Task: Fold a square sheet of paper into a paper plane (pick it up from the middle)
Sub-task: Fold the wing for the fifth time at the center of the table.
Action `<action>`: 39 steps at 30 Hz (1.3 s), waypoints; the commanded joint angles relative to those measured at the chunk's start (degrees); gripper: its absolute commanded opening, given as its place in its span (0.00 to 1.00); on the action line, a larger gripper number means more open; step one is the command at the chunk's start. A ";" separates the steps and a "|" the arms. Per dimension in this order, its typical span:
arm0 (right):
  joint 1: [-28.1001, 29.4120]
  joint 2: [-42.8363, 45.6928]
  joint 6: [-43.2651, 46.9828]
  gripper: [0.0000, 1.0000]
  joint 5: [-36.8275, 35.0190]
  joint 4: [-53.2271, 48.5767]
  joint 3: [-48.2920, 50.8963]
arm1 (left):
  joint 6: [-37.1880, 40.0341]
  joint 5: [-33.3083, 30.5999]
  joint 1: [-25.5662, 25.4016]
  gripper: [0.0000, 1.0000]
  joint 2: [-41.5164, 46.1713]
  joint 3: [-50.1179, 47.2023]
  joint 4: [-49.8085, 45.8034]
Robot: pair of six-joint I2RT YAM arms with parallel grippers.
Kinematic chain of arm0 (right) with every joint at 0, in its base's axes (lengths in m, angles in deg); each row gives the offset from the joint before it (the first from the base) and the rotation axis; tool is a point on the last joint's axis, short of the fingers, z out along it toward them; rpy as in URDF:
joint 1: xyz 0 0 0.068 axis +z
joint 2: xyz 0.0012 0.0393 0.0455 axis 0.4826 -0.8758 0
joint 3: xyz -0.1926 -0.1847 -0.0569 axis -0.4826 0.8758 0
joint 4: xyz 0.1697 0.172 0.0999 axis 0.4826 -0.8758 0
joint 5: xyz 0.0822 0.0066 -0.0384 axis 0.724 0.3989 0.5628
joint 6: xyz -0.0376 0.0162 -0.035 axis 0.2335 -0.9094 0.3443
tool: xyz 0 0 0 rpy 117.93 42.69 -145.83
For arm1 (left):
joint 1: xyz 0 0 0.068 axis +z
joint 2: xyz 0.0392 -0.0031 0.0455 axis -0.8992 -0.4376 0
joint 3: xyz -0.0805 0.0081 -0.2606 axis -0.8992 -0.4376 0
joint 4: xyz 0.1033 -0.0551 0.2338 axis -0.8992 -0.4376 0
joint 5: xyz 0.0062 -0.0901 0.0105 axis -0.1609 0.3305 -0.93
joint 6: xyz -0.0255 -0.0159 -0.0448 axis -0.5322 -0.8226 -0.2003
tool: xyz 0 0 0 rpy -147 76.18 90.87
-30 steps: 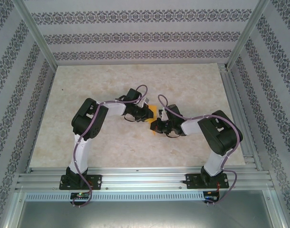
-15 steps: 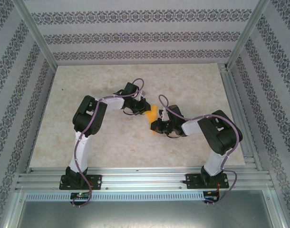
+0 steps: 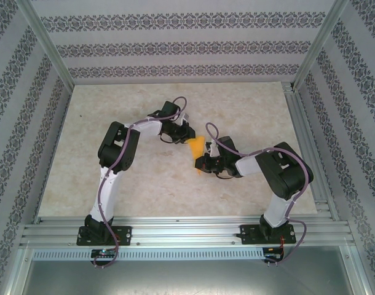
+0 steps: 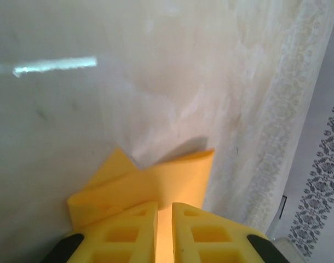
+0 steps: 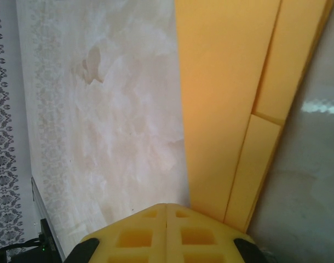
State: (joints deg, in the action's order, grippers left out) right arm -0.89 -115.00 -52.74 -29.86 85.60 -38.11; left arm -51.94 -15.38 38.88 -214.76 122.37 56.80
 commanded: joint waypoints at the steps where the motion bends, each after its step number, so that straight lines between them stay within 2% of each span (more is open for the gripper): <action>1: -0.02 -4.07 0.98 0.00 -1.69 -13.70 4.45 | 3.53 -5.77 2.90 0.18 -1.59 4.16 -2.09; 6: -0.02 -3.76 0.82 0.00 -2.03 -13.79 3.72 | 2.21 -2.56 2.84 0.20 1.12 3.54 -0.50; 11: -0.07 -3.37 0.73 0.00 -2.75 -14.34 2.58 | -0.48 -0.90 2.02 0.22 9.36 -3.12 4.05; 15: 0.16 -2.93 1.23 0.00 -3.68 -15.91 1.41 | -1.55 -2.30 0.34 0.22 16.08 -9.88 6.49; 22: 0.32 -2.75 1.76 0.00 -4.59 -17.50 0.24 | -5.34 -5.83 -3.56 0.22 21.78 -20.35 12.42; 27: 0.60 -2.41 1.64 0.00 -4.86 -17.69 0.16 | -6.00 -3.35 -5.84 0.17 18.37 -20.98 13.92; 34: 0.69 -1.44 1.98 0.00 -4.90 -18.05 0.24 | -9.02 -4.15 -6.43 0.13 12.14 -20.71 14.24; 39: 0.69 -1.50 2.26 0.00 -4.24 -17.73 0.67 | -8.87 -7.04 -6.43 0.10 8.92 -18.85 8.55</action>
State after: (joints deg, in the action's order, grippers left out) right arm -0.85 -114.30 -52.46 -30.34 78.73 -40.82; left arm -60.18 -19.95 33.00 -203.83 102.29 68.58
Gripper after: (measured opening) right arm 0.043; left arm 0.103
